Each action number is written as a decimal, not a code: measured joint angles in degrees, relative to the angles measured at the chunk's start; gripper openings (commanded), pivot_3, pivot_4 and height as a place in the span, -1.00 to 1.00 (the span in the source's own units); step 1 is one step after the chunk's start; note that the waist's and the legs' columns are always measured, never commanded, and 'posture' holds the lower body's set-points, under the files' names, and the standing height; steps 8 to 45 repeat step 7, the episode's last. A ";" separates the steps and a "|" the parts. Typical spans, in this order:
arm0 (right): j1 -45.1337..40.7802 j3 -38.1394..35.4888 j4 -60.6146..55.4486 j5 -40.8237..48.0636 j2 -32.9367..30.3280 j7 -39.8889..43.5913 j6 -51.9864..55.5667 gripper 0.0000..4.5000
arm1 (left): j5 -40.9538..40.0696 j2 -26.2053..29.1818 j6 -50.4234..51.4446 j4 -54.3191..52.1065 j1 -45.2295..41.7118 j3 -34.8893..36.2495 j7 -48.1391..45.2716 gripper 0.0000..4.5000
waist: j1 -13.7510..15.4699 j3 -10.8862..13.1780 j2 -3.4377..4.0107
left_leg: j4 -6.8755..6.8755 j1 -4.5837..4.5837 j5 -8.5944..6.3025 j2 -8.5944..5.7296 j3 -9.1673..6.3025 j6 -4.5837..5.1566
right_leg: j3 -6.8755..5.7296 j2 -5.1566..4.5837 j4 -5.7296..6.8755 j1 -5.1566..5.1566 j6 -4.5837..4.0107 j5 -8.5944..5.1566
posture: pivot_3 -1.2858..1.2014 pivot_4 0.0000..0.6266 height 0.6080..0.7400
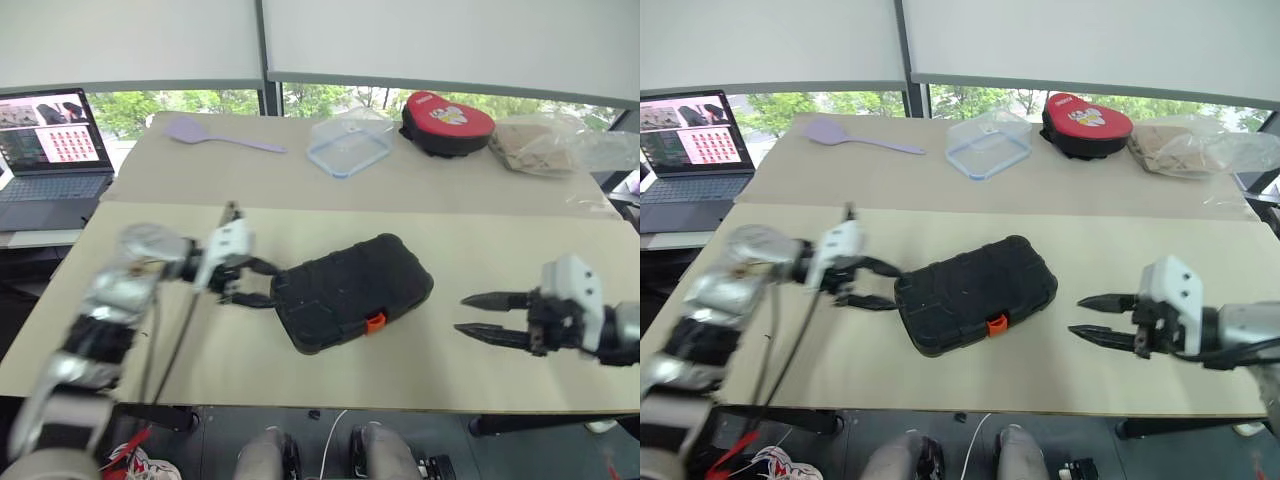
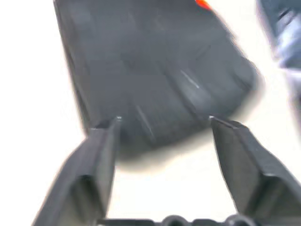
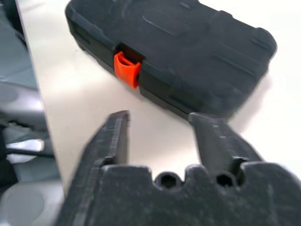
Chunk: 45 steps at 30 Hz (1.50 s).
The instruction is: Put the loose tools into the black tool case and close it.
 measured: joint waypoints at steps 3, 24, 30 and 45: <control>-4.12 0.03 5.77 1.75 -1.91 3.32 1.62 0.81 | -6.70 3.41 8.17 -6.73 7.12 11.86 3.19 1.00 | 1.14 0.23 0.12 | 0.02 -0.06 -0.07 -0.04 -0.07 0.11 | 0.03 -0.41 -0.14 0.10 0.04 -0.02 | 0.03 -0.52 0.87; -5.73 1.09 9.58 1.24 -2.52 6.83 0.93 0.81 | -11.94 4.52 14.91 -11.79 14.03 21.49 7.05 1.00 | 1.64 0.32 0.24 | 0.02 -0.08 -0.09 -0.16 -0.13 0.11 | -0.06 -0.61 -0.14 0.12 0.10 -0.06 | 0.03 -0.52 0.87; -5.73 1.09 9.58 1.24 -2.52 6.83 0.93 0.81 | -11.94 4.52 14.91 -11.79 14.03 21.49 7.05 1.00 | 1.64 0.32 0.24 | 0.02 -0.08 -0.09 -0.16 -0.13 0.11 | -0.06 -0.61 -0.14 0.12 0.10 -0.06 | 0.03 -0.52 0.87; -5.73 1.09 9.58 1.24 -2.52 6.83 0.93 0.81 | -11.94 4.52 14.91 -11.79 14.03 21.49 7.05 1.00 | 1.64 0.32 0.24 | 0.02 -0.08 -0.09 -0.16 -0.13 0.11 | -0.06 -0.61 -0.14 0.12 0.10 -0.06 | 0.03 -0.52 0.87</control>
